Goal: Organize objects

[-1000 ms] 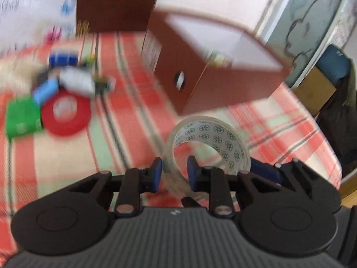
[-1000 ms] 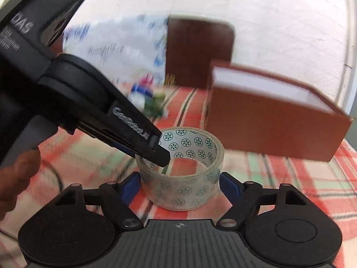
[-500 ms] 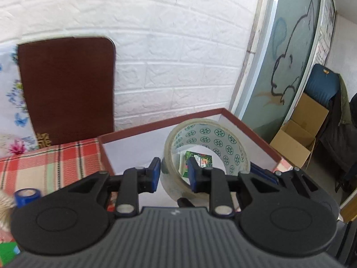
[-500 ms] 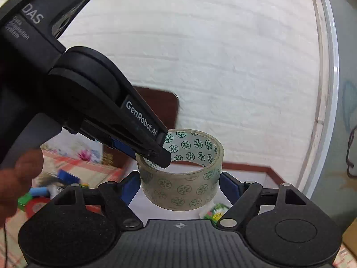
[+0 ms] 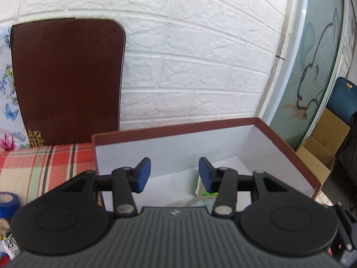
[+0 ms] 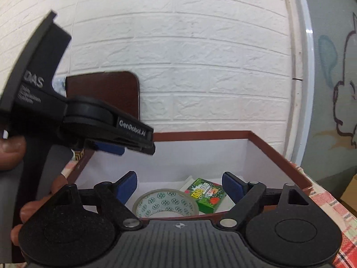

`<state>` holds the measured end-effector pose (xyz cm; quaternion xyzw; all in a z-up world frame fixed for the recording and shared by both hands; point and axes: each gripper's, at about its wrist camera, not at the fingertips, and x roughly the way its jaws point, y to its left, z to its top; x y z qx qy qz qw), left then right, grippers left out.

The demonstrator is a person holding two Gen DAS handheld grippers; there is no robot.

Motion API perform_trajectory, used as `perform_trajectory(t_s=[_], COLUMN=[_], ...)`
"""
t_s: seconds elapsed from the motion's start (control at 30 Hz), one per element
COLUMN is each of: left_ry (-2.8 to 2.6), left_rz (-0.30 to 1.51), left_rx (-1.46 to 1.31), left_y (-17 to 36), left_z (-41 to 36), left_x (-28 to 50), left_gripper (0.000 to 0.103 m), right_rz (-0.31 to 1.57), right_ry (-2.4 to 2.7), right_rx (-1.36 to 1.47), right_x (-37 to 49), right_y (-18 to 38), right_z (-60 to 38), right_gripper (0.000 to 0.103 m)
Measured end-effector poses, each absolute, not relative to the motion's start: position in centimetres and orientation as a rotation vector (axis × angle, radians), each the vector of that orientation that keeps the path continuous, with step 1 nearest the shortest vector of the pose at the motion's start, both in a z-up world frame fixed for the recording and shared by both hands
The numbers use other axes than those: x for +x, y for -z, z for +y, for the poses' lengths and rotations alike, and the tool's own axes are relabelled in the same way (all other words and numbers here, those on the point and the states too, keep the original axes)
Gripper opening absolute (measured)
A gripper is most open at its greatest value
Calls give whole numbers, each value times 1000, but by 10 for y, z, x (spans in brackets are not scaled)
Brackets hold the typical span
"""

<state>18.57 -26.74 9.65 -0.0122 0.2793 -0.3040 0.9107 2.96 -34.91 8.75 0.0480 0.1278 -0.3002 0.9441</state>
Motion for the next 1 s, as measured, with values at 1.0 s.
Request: perform_trajectory(t_s=[1.0], left_ry=[102], left_rz=[601], left_rx=[46], left_y=[14], left_z=[51], left_x=[46], left_gripper=[74], right_rz=[466], right_ry=[177], right_rx=[204], right_x=[151], right_y=[-48], right_z=[-236], right_gripper=[81])
